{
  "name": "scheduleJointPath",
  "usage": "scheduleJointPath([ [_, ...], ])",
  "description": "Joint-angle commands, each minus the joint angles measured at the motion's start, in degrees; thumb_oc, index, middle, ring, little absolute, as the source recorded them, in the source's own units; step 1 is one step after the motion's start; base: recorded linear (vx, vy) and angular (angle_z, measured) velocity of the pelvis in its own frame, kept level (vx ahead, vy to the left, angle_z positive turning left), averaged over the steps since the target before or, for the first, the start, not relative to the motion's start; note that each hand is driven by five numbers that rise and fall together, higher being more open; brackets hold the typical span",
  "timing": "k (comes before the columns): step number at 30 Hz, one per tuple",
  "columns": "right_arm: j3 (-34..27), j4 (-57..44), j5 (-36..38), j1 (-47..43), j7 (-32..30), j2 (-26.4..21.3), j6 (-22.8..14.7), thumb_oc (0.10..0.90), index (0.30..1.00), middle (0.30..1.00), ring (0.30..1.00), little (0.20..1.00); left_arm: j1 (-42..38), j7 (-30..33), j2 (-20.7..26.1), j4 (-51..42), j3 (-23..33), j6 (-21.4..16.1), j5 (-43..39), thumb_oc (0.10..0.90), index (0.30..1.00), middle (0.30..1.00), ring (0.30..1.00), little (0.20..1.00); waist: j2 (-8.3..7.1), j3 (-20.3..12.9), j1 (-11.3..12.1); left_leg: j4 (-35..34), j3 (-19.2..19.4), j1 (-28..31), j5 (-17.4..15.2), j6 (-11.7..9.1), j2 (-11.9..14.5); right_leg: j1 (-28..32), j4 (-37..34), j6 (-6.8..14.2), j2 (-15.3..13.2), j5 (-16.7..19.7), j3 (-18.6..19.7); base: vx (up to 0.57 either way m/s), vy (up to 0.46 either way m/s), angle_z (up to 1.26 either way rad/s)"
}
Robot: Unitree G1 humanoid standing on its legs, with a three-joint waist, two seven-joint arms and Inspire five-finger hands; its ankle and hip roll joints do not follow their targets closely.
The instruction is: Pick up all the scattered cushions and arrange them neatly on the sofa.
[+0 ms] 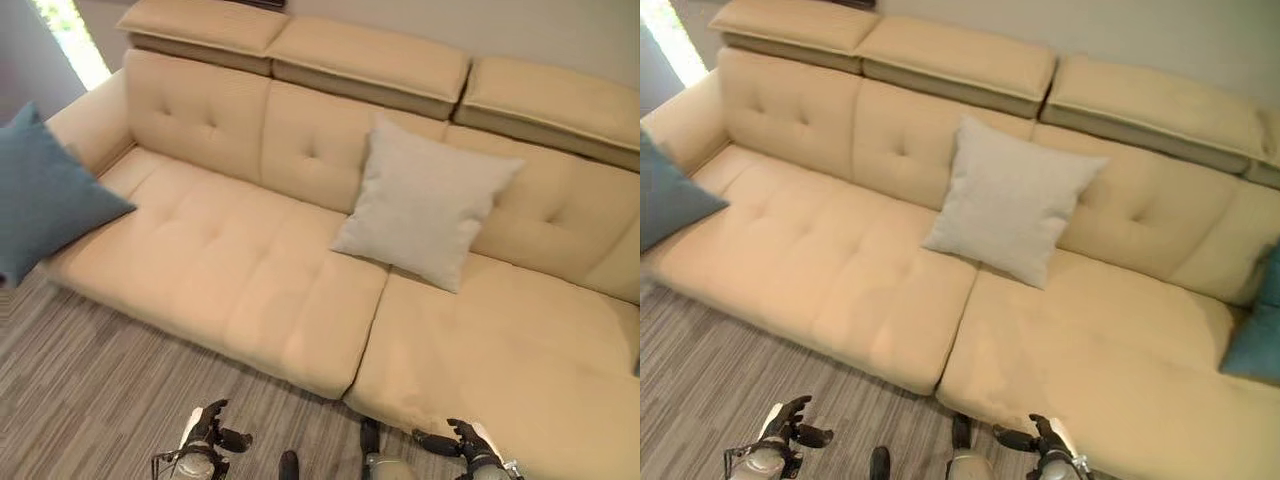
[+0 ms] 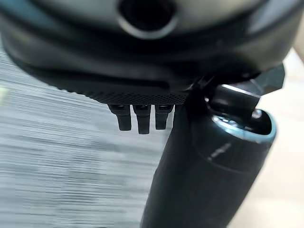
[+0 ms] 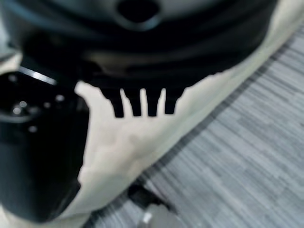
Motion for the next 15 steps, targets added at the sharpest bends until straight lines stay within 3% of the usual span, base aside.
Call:
scheduleJointPath([
  [1,-0.7,-2.5,2.1,-0.8,-1.5,-2.1,-1.1,0.800,0.900,0.900,0.900,0.900,-0.5,1.4,1.6,-0.3,2.3,-0.5,0.9,0.800,0.900,0.900,0.900,0.900,-1.33,-1.4,0.6,1.1,-1.2,-3.4,-3.1,0.1,-1.3,-1.4,7.5,-1.3,6.1,-4.7,4.4,-0.06,-0.058,0.83],
  [3,-0.7,-2.3,2.9,-0.6,-1.8,-1.5,-1.6,0.800,0.900,0.900,0.900,0.900,-0.3,1.3,1.9,0.3,2.8,-0.3,0.8,0.800,0.900,0.900,0.900,0.900,-1.47,-2.4,1.3,0.5,-2.7,-4.6,-2.1,-0.3,-1.2,0.9,7.6,-1.6,6.3,-6.2,5.4,-0.08,-0.112,0.85],
  [7,0.2,-3.7,3.4,-1.4,-1.6,-1.3,-1.9,0.800,0.900,0.900,0.900,0.900,0.5,1.3,2.2,0.7,3.6,-0.6,0.1,0.800,0.900,0.900,0.900,0.900,-2.35,-2.8,2.6,-1.2,-3.7,-5.8,-0.1,-1.4,-1.4,3.2,2.5,-2.4,5.6,-7.6,2.8,-0.08,-0.142,0.30],
  [10,1.2,-6.8,3.6,-2.9,-2.1,-2.3,-2.4,0.800,0.900,0.900,0.900,0.900,-0.6,1.7,1.8,-0.2,3.5,-0.6,-1.9,0.800,0.900,0.900,0.900,0.900,-1.69,-1.2,3.4,-1.9,-4.4,-9.8,3.3,-3.5,-0.9,1.7,0.2,-3.4,6.8,-8.0,1.3,-0.22,-0.165,0.60],
  [14,1.4,-7.8,3.5,-3.0,-2.3,-2.8,-2.5,0.800,0.900,0.900,0.900,0.900,-0.6,1.9,1.3,-0.3,3.0,-0.6,-1.9,0.800,0.900,0.900,0.900,0.900,-1.18,-0.2,3.3,-1.6,-4.6,-11.1,4.0,-3.9,-1.0,1.8,-0.4,-3.8,6.9,-8.2,-0.6,-0.10,-0.065,0.78],
  [15,1.6,-8.4,3.2,-3.1,-2.6,-3.4,-2.4,0.800,0.900,0.900,0.900,0.900,-0.5,1.9,0.5,-0.3,2.6,-0.4,-1.7,0.800,0.900,0.900,0.900,0.900,-0.98,0.7,3.2,-0.3,-2.1,-12.0,3.7,-3.3,-0.6,2.2,-1.0,-4.2,6.6,-8.1,-3.0,-0.13,-0.074,0.24],
])
